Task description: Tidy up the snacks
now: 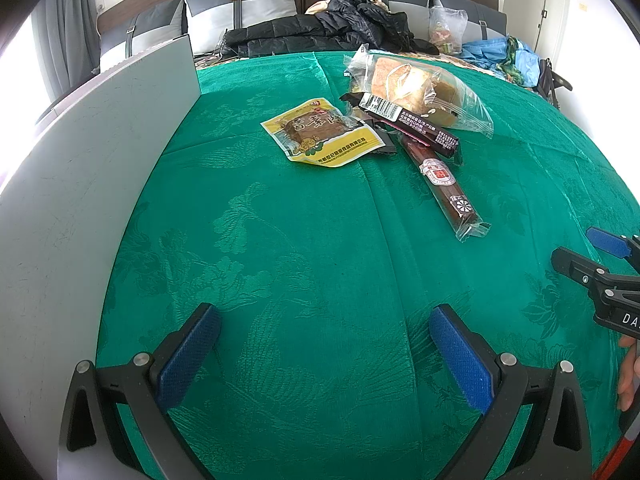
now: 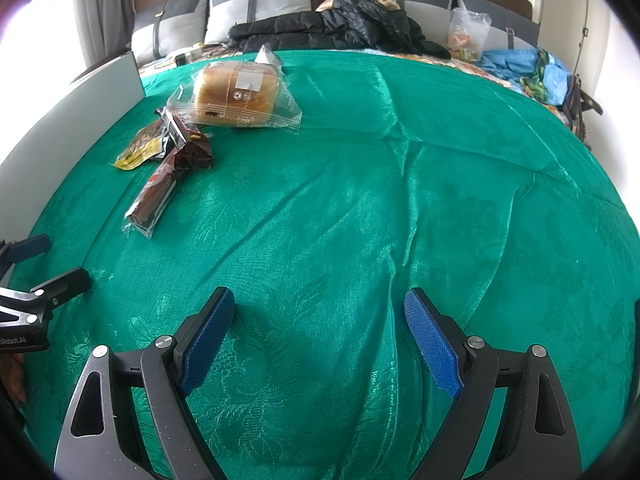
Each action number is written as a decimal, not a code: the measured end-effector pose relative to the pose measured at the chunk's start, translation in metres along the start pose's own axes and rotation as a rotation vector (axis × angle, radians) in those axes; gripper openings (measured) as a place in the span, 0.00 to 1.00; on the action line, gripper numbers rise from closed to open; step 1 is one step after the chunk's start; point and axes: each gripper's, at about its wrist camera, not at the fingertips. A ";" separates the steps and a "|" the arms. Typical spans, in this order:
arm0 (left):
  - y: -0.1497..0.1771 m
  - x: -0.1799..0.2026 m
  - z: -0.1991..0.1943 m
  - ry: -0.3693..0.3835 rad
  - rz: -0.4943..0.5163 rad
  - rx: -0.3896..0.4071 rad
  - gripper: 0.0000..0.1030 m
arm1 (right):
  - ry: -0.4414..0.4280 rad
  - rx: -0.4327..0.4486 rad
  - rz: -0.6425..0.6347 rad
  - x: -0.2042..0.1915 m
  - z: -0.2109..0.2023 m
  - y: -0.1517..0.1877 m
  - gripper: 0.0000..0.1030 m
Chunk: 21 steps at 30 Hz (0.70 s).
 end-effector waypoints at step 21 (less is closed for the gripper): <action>0.000 -0.001 0.000 0.000 0.000 0.001 1.00 | -0.166 -0.098 0.040 -0.027 0.000 -0.052 0.88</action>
Point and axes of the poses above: each gripper's, at about its wrist camera, not at the fingertips, and z roughly the way its jaws point, x to its right, y to its underside, and after that the axes turned 2 degrees about y, right-handed
